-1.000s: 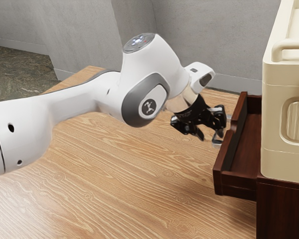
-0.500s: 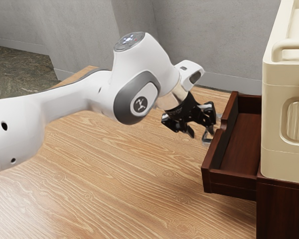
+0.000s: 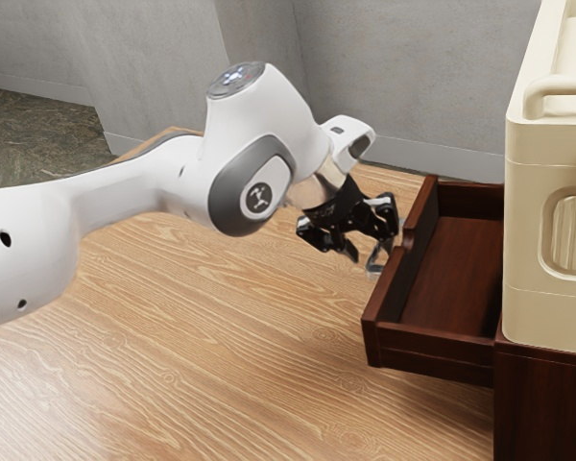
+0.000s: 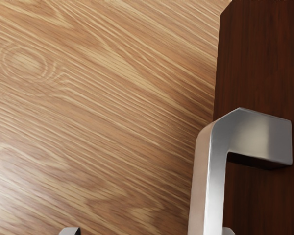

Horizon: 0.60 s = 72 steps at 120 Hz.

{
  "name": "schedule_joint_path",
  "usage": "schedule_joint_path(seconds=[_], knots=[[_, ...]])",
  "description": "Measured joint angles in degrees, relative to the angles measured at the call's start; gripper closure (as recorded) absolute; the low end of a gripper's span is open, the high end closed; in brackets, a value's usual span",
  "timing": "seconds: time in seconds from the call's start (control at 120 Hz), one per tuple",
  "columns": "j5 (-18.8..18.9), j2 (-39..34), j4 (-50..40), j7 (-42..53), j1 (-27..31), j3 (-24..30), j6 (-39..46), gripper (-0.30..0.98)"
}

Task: Pull the drawer handle with one arm to open the drawer

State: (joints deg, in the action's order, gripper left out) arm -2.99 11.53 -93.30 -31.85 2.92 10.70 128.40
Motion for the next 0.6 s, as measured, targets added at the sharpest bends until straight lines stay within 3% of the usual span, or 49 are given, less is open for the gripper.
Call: schedule_joint_path(seconds=[0.6], knots=[[-0.1,-2.5,-2.8,-0.1,0.4,-1.7,0.0,0.36]])
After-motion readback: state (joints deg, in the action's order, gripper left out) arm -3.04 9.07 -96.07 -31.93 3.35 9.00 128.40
